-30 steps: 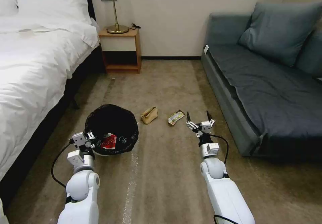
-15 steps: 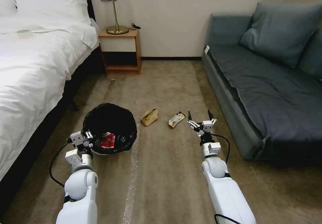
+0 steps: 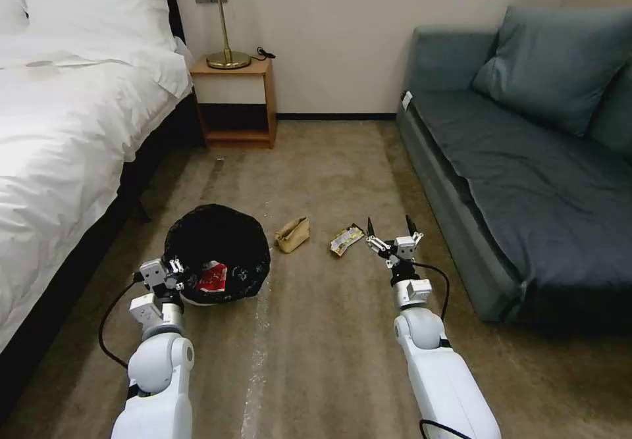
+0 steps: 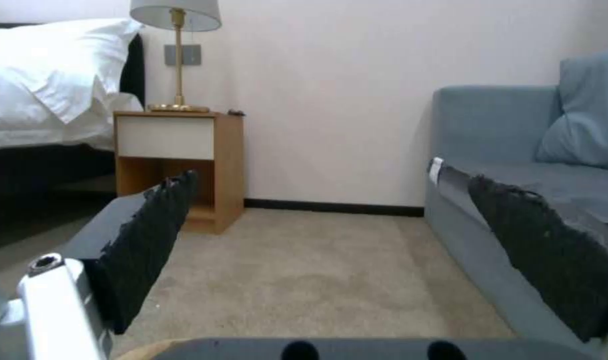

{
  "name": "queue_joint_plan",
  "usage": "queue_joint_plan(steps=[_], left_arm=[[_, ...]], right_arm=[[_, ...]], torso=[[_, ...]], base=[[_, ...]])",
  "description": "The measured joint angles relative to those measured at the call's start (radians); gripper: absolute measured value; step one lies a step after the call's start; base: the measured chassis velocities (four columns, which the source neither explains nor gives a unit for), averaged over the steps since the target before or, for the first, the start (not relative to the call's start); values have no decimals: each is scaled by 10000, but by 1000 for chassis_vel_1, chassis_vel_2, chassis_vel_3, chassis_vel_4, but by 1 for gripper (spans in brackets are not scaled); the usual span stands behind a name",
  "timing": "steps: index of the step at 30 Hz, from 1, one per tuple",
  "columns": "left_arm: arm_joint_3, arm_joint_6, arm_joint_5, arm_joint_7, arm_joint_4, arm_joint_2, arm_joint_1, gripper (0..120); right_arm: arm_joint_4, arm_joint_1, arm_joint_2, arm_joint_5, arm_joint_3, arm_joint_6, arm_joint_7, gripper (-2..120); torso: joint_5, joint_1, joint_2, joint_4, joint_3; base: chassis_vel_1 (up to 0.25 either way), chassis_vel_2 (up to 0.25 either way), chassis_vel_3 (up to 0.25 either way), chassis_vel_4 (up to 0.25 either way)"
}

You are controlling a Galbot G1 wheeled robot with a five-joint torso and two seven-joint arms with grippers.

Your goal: Pick up the trash bin, then pick up the garbage on the floor and place it into the trash bin.

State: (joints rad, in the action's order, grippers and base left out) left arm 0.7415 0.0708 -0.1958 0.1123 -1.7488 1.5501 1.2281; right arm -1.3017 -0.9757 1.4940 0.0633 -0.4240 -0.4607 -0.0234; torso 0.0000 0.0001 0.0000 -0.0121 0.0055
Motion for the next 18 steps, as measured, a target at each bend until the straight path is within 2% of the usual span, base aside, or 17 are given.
queue_joint_plan(steps=[18], left_arm=[[-9,-6,25,3,-71,27,20,4]], right_arm=[[-24,-6,15,-23,30,-24,-45,100]], torso=[[0,1,0,1,0]], base=[[-54,52,49,-52]])
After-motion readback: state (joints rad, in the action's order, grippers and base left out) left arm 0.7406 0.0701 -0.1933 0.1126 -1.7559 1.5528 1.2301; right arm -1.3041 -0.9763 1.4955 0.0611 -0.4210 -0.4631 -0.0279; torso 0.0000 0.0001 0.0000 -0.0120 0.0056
